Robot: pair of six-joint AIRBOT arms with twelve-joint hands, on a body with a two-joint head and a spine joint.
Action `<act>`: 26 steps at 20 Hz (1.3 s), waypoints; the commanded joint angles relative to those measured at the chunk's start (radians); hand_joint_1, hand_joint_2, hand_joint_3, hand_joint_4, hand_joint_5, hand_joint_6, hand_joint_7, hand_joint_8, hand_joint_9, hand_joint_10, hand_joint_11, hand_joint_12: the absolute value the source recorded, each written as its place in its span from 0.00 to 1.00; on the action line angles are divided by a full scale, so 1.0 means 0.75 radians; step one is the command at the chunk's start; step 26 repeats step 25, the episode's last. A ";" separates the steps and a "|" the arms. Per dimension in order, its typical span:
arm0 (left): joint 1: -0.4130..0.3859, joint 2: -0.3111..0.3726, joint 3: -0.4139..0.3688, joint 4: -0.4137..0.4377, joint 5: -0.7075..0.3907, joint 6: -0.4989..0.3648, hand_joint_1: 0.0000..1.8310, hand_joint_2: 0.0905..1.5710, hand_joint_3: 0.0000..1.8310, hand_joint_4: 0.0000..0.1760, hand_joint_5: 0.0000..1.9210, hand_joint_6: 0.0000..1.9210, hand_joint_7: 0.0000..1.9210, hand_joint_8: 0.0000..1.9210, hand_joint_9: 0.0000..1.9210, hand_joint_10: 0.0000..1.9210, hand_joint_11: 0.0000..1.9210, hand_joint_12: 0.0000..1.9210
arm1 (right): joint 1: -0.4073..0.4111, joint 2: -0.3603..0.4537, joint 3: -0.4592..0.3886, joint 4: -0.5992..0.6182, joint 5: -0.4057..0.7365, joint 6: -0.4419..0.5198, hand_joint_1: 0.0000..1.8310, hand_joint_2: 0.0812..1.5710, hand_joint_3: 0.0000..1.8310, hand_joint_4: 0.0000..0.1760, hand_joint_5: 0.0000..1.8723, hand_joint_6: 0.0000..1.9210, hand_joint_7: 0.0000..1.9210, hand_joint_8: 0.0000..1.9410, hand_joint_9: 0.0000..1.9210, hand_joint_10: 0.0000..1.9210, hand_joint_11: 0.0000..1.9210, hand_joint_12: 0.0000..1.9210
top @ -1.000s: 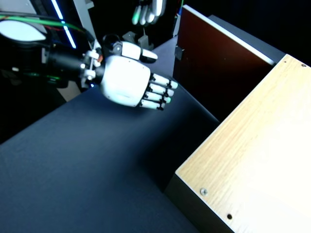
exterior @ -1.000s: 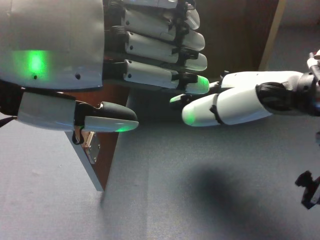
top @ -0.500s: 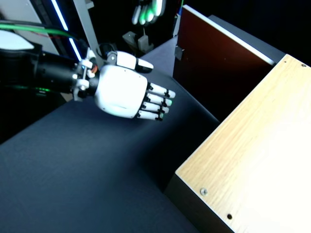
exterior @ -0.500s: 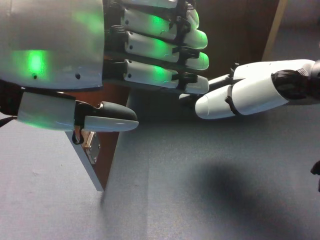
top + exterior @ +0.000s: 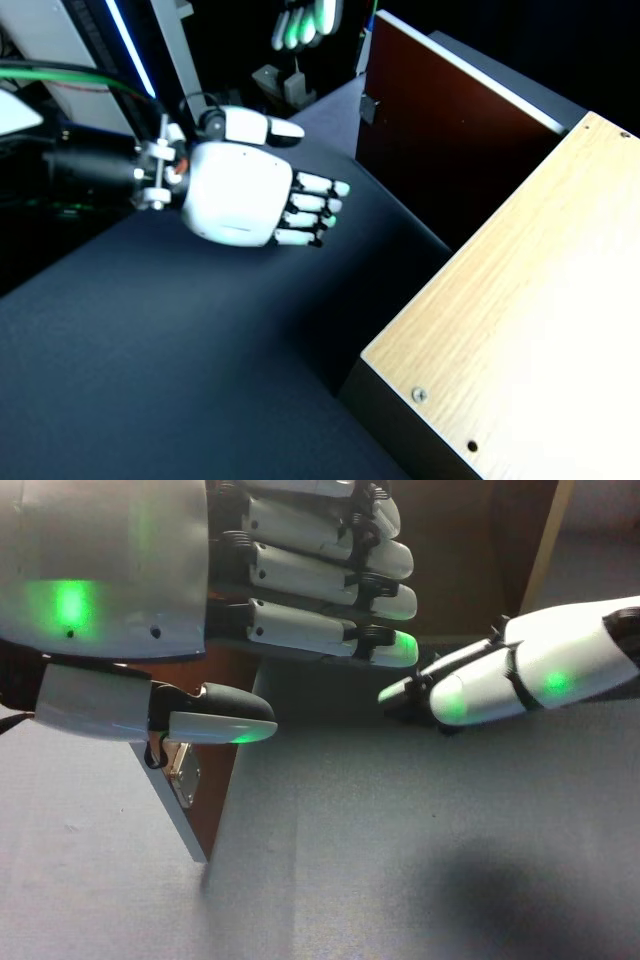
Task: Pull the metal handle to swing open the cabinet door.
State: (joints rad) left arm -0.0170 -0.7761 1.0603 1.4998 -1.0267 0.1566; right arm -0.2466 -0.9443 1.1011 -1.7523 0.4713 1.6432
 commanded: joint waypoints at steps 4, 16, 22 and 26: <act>-0.016 0.010 0.002 -0.131 -0.033 0.010 0.00 1.00 0.04 0.00 0.21 0.00 0.23 0.00 0.22 0.00 0.05 0.40 | 0.087 0.038 0.062 0.070 0.285 0.005 0.00 1.00 0.01 0.00 0.13 0.00 0.13 0.00 0.12 0.00 0.00 0.35; -0.016 0.010 0.002 -0.131 -0.033 0.010 0.00 1.00 0.04 0.00 0.21 0.00 0.23 0.00 0.22 0.00 0.04 0.40 | 0.122 0.152 0.009 0.226 0.375 -0.368 0.00 1.00 0.01 0.00 0.13 0.00 0.12 0.00 0.11 0.00 0.00 0.35; -0.016 0.010 0.002 -0.131 -0.033 0.010 0.00 1.00 0.04 0.00 0.21 0.00 0.23 0.00 0.22 0.00 0.04 0.41 | 0.122 0.232 -0.105 0.239 0.321 -0.675 0.00 1.00 0.01 0.00 0.13 0.00 0.12 0.00 0.12 0.00 0.00 0.37; -0.016 0.010 0.002 -0.131 -0.033 0.010 0.00 1.00 0.04 0.00 0.21 0.00 0.23 0.00 0.22 0.00 0.04 0.41 | 0.123 0.251 -0.121 0.249 0.322 -0.747 0.00 1.00 0.01 0.00 0.13 0.00 0.13 0.00 0.12 0.00 0.00 0.37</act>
